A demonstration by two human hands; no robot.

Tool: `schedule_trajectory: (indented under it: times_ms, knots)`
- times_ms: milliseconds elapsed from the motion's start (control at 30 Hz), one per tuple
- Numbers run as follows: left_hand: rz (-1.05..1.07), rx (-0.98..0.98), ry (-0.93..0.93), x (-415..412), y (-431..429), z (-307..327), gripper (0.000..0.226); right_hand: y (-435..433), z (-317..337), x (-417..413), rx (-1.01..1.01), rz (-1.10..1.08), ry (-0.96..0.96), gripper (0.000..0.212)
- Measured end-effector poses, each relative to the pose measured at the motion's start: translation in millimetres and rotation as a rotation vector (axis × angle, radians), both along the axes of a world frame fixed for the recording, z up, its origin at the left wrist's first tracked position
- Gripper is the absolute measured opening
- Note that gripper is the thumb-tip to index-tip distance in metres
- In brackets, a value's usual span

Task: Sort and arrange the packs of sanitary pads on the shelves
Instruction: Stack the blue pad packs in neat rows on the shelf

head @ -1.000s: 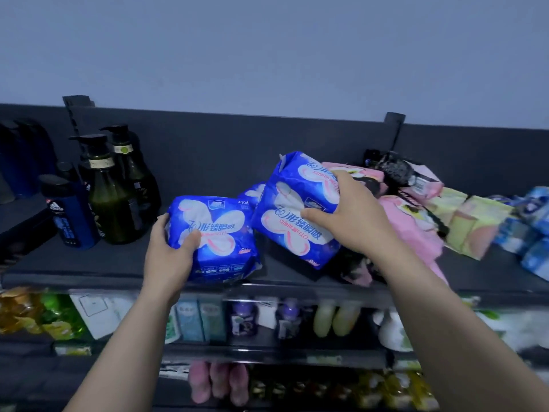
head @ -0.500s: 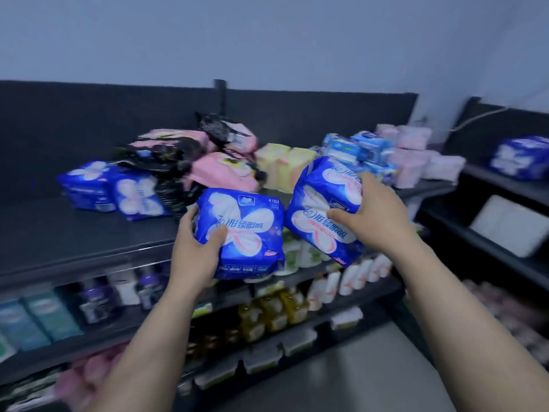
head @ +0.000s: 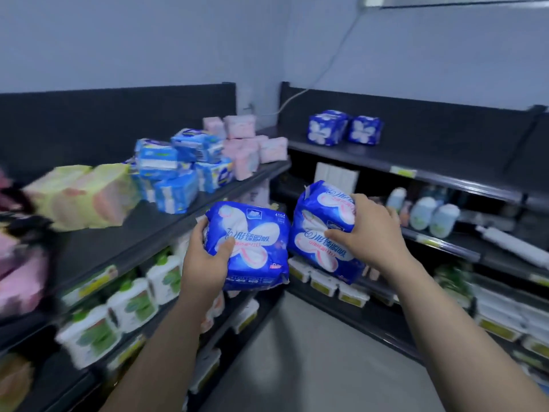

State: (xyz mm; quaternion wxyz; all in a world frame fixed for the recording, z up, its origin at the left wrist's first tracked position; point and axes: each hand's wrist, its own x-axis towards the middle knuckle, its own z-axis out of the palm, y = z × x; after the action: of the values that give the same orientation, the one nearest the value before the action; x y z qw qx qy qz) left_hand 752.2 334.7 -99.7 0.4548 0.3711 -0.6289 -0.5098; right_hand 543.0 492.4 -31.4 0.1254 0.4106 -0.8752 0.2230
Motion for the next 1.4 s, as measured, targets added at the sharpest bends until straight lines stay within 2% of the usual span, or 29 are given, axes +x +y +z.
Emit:
schedule_trajectory:
  times_ms: [267, 500, 700, 900, 1200, 1400]
  knots:
    - [-0.200, 0.041, 0.062, -129.6, -59.8, 12.9, 0.053, -15.1, 13.4, -93.9, 0.006, -0.203, 0.040, 0.060]
    - [-0.296, -0.076, 0.050, -231.5, -119.7, 40.3, 0.054, -49.2, 28.8, -168.4, -0.038, -0.328, 0.042, 0.056]
    - [-0.384, -0.066, 0.029, -309.9, -148.0, 41.3, 0.062, -60.6, 23.4, -225.0, -0.046, -0.407, 0.034, 0.058]
    - [-0.394, -0.114, 0.058, -395.4, -170.7, 41.2, 0.058, -75.5, 22.0, -299.5, -0.044, -0.442, 0.044, 0.063]
    - [-0.348, -0.144, 0.068, -548.6, -188.3, 45.5, 0.062, -94.8, 40.4, -457.1, -0.026, -0.396, 0.073, 0.059]
    - [-0.354, -0.103, 0.145, -639.3, -187.9, 47.6, 0.060, -102.6, 50.7, -556.8, -0.023, -0.367, 0.099, 0.064]
